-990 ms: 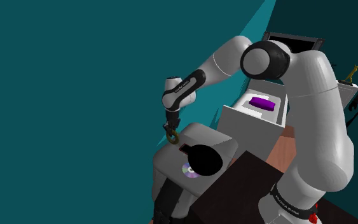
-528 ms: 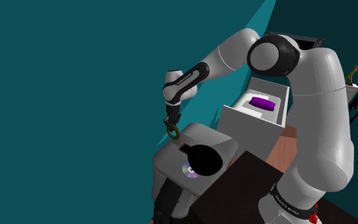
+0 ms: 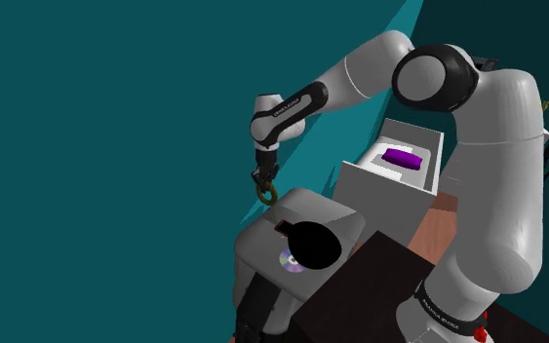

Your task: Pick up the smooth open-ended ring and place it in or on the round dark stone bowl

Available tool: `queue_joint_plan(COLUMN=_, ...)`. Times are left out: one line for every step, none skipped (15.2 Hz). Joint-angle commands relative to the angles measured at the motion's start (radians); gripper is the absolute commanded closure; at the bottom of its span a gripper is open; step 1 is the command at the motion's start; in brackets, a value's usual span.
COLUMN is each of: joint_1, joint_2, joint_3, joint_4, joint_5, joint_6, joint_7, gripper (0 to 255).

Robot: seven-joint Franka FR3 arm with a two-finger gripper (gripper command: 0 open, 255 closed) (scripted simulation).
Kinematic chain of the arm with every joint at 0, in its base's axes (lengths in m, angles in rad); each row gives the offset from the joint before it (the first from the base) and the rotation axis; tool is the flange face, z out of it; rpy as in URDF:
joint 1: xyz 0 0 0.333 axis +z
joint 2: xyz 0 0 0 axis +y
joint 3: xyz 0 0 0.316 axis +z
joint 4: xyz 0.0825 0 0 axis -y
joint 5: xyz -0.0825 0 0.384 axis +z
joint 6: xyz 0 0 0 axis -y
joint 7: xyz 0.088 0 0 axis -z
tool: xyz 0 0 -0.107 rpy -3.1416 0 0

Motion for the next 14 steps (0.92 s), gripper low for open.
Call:
queue_joint_plan(joint_1=-0.001, joint_2=-0.009, joint_3=0.0, joint_4=0.002, joint_5=0.0, joint_6=-0.012, joint_7=-0.001, gripper=255)
queue_joint_plan(joint_1=-0.005, joint_2=-0.046, joint_3=-0.001, joint_4=-0.052, joint_5=0.002, joint_6=0.006, joint_7=-0.007, gripper=255)
queue_joint_plan(joint_1=-0.01, joint_2=-0.081, joint_3=-0.002, joint_4=-0.105, joint_5=0.003, joint_6=0.023, joint_7=-0.013, gripper=255)
queue_joint_plan(joint_1=-0.014, joint_2=-0.117, joint_3=-0.003, joint_4=-0.156, joint_5=0.005, joint_6=0.038, joint_7=-0.019, gripper=255)
queue_joint_plan(joint_1=-0.019, joint_2=-0.152, joint_3=-0.005, joint_4=-0.205, joint_5=0.006, joint_6=0.053, joint_7=-0.026, gripper=255)
queue_joint_plan(joint_1=-0.023, joint_2=-0.186, joint_3=-0.006, joint_4=-0.254, joint_5=0.007, joint_6=0.066, joint_7=-0.033, gripper=255)
queue_joint_plan(joint_1=-0.027, joint_2=-0.221, joint_3=-0.008, joint_4=-0.301, joint_5=0.009, joint_6=0.079, joint_7=-0.04, gripper=255)
queue_joint_plan(joint_1=-0.032, joint_2=-0.255, joint_3=-0.01, joint_4=-0.347, joint_5=0.01, joint_6=0.09, joint_7=-0.047, gripper=255)
queue_joint_plan(joint_1=-0.036, joint_2=-0.29, joint_3=-0.013, joint_4=-0.392, joint_5=0.011, joint_6=0.101, joint_7=-0.054, gripper=255)
queue_joint_plan(joint_1=-0.04, joint_2=-0.324, joint_3=-0.016, joint_4=-0.436, joint_5=0.012, joint_6=0.11, joint_7=-0.062, gripper=255)
queue_joint_plan(joint_1=-0.044, joint_2=-0.359, joint_3=-0.019, joint_4=-0.479, joint_5=0.012, joint_6=0.119, joint_7=-0.07, gripper=255)
queue_joint_plan(joint_1=-0.048, joint_2=-0.394, joint_3=-0.022, joint_4=-0.522, joint_5=0.012, joint_6=0.126, joint_7=-0.078, gripper=255)
queue_joint_plan(joint_1=-0.053, joint_2=-0.429, joint_3=-0.026, joint_4=-0.563, joint_5=0.012, joint_6=0.133, joint_7=-0.085, gripper=255)
queue_joint_plan(joint_1=-0.057, joint_2=-0.464, joint_3=-0.03, joint_4=-0.604, joint_5=0.011, joint_6=0.138, joint_7=-0.094, gripper=255)
